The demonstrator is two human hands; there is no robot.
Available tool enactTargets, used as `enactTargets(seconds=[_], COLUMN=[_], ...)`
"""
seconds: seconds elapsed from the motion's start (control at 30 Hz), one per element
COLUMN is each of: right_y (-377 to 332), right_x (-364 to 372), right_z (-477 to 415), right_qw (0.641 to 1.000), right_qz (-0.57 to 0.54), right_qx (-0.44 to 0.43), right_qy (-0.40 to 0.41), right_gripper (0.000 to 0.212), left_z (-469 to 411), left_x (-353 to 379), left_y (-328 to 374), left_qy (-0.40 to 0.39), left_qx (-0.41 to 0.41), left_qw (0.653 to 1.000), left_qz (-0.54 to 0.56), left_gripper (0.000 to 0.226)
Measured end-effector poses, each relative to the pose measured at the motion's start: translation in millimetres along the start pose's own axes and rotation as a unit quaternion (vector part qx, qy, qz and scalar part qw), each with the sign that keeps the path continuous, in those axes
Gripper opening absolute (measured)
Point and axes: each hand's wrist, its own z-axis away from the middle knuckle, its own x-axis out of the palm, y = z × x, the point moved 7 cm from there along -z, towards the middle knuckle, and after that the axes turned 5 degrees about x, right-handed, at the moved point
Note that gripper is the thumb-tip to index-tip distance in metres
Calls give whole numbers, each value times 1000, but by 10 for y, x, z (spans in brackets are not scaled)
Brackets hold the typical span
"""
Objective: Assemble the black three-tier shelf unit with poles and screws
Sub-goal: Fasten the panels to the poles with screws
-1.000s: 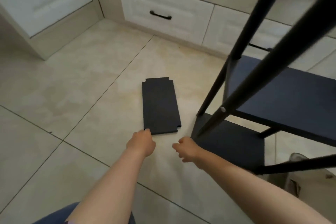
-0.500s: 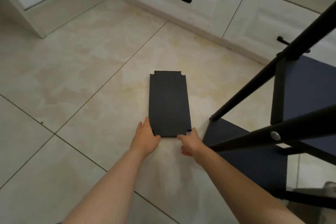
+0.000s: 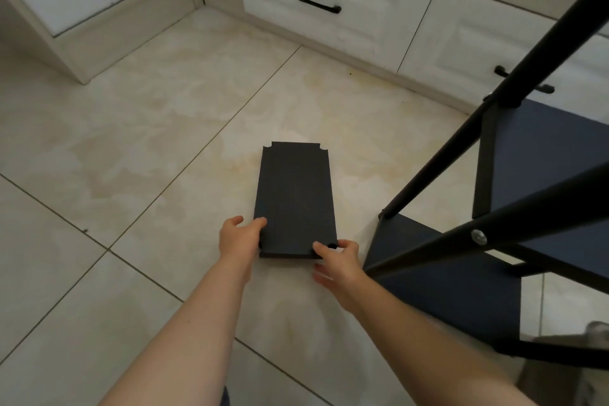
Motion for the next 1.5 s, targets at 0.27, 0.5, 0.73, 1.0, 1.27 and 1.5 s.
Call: enactTargets(seconds=[0.27,0.5,0.73,1.0,1.27,1.5], right_y=[-113,-221,-666,-968,-973,-845], right_x=[155,140,146,44,-566,-1583], right_z=[388,746,1528,2534,3421,3900], right_qw=[984,978,980,964,956,952], right_qz=[-147,-188,-106,-94,-51,-6], right_qx=[20,-2,-97,-153,-166,-211], right_qy=[-103,-93,-138,-197,-235,-221], right_gripper=[37,30,33,38,26,36], left_z=[179,556,1139,1917,2379,2573], left_x=[-236,-341,-584,-885,-1201,-1415], left_y=[211,426,718,1073,1577,1807], left_qy=[-9,-88,-103,-141,-149,-183], left_qx=[-15,-30,-13,19,93,103], left_qw=[996,987,978,957,939,944], left_qz=[88,132,180,253,295,253], left_gripper=[27,20,10,7,15,40])
